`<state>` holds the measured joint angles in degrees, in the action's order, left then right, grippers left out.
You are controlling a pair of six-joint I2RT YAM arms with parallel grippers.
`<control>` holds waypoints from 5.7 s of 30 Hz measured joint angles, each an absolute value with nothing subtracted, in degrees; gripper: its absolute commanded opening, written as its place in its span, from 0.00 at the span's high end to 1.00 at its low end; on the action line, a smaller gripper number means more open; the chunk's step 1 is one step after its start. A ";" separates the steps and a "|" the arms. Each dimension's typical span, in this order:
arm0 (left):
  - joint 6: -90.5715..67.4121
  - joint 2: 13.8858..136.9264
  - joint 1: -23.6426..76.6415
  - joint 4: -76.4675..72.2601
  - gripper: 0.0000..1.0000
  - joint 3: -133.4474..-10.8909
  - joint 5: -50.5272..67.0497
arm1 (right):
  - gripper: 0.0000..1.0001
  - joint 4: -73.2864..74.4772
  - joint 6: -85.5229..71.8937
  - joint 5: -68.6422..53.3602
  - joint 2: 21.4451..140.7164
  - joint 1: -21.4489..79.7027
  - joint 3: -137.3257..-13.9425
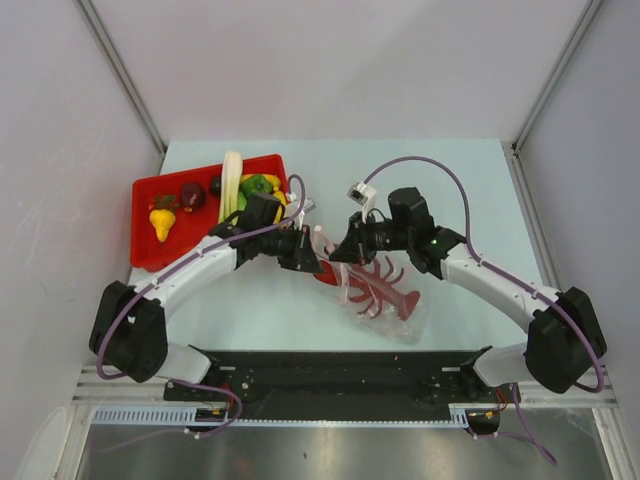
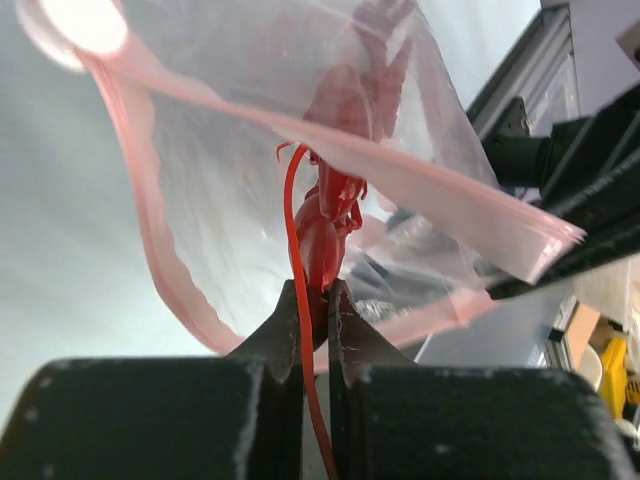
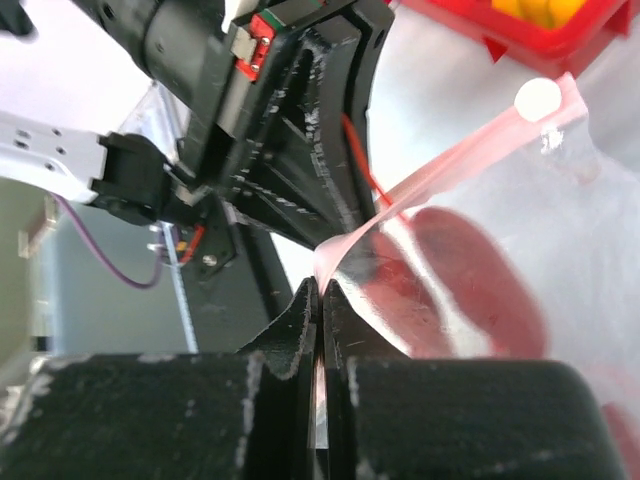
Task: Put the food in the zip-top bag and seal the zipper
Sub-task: Adjust the fake lobster in the zipper food storage bag, then adjust the zipper food storage bag at the center of the board, then pick up the fake vegetable from the bin.
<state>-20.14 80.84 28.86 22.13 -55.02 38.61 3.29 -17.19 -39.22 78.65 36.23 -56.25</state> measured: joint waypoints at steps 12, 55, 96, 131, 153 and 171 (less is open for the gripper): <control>-8.97 86.46 33.91 39.05 1.00 -62.06 46.28 | 1.00 4.97 -2.94 -37.52 76.58 40.58 -56.23; -18.26 78.41 27.29 23.94 0.40 -57.10 33.32 | 1.00 9.63 -2.00 -42.59 65.23 34.24 -55.59; -28.77 91.79 40.23 43.09 0.94 -88.44 35.64 | 1.00 24.69 -14.57 -41.50 70.76 19.27 -60.86; -18.92 103.13 11.64 37.21 0.05 -90.70 9.34 | 1.00 24.60 -17.98 -44.77 85.17 17.50 -75.79; -28.64 121.67 9.28 34.09 0.00 -105.38 -8.91 | 1.00 25.26 -14.59 -41.74 87.72 17.74 -76.62; -30.55 128.92 9.74 37.54 0.43 -109.67 -10.90 | 1.00 25.98 -13.80 -41.43 88.42 17.74 -77.28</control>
<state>-30.55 128.92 9.74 37.54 -109.67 -10.90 25.98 -13.80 -41.43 88.42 17.74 -77.28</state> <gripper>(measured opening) 0.740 0.018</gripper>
